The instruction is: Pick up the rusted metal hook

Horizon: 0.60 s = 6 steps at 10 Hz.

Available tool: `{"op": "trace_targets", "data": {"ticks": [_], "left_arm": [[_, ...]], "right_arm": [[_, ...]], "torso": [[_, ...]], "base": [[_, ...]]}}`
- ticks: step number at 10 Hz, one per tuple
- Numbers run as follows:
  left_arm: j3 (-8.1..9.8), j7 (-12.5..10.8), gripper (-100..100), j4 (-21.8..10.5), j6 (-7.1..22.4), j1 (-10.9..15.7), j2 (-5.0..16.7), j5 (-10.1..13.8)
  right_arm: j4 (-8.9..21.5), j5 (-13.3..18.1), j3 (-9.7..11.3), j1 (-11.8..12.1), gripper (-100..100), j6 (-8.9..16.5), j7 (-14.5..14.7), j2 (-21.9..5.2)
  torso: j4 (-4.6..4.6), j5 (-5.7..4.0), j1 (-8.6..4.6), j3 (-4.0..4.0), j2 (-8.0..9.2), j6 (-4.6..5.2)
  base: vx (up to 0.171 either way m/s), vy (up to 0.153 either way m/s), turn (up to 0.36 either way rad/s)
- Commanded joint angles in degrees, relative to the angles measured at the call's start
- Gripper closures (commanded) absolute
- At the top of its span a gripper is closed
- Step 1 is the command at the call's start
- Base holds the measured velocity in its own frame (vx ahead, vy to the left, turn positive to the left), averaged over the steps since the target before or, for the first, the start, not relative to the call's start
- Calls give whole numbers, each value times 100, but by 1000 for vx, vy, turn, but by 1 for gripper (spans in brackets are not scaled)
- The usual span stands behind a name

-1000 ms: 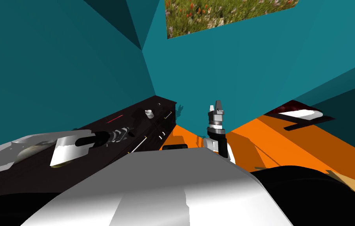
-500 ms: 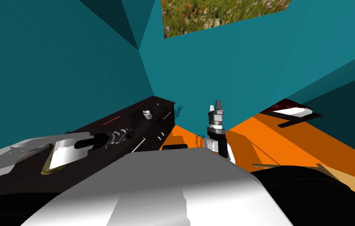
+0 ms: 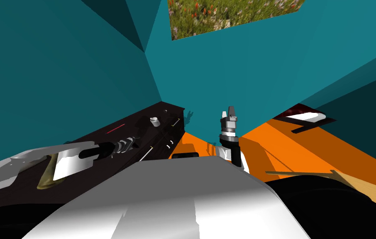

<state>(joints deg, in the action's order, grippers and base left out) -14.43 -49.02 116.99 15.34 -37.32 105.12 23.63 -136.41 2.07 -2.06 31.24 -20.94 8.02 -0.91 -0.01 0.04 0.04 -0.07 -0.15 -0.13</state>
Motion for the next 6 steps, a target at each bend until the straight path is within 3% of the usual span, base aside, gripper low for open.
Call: {"op": "trace_targets", "data": {"ticks": [1,5,6], "left_arm": [[0,0,100,0,0,0,0,0],[2,-3,100,0,0,0,1,0],[2,-3,0,1,0,1,1,-1]], "right_arm": [[0,0,0,0,0,0,0,0],[0,0,0,0,0,0,0,0],[0,0,0,0,0,0,0,0]], "torso": [[0,0,0,0,0,0],[0,1,0,0,1,-1],[0,1,1,0,1,-1]], "base": [[0,0,0],[0,0,-3],[0,0,0]]}}
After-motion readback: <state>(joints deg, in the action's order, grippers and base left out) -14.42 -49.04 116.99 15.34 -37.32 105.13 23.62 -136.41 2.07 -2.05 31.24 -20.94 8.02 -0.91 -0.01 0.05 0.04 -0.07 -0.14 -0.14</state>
